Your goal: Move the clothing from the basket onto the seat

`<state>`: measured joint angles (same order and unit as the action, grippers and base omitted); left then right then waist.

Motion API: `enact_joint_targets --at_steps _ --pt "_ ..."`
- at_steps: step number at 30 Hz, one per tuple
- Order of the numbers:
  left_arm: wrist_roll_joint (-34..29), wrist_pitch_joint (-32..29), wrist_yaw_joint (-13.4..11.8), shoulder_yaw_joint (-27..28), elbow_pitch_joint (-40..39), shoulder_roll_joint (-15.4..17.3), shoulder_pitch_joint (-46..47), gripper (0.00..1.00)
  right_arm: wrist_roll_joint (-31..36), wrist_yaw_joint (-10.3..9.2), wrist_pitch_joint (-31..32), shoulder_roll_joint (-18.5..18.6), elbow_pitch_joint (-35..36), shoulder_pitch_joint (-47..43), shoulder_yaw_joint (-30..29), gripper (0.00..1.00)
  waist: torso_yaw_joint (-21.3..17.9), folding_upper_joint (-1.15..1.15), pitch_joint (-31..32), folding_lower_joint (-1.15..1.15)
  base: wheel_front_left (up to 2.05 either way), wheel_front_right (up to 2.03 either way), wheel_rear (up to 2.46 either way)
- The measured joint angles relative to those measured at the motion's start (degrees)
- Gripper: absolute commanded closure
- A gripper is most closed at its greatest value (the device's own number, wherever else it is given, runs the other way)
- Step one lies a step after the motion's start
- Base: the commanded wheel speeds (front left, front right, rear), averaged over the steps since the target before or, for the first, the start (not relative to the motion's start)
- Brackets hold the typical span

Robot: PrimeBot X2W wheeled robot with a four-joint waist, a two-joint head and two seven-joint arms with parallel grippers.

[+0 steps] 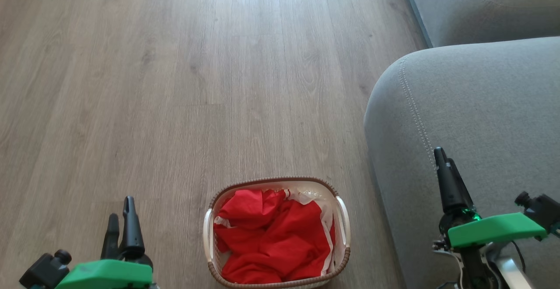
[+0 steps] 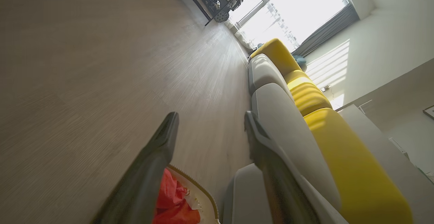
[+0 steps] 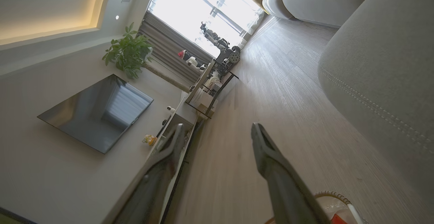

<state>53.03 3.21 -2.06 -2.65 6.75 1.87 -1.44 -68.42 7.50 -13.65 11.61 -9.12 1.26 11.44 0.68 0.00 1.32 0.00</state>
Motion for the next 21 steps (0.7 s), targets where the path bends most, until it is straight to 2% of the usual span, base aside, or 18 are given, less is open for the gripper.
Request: enact_joint_targets --at_steps 21 --pt "-15.10 3.27 -0.51 -1.47 0.60 0.05 -0.94 0.00 17.61 0.00 -0.07 -2.61 -0.63 -1.00 -2.96 0.00 0.07 0.00 0.18 0.00 0.00 0.00 0.00"
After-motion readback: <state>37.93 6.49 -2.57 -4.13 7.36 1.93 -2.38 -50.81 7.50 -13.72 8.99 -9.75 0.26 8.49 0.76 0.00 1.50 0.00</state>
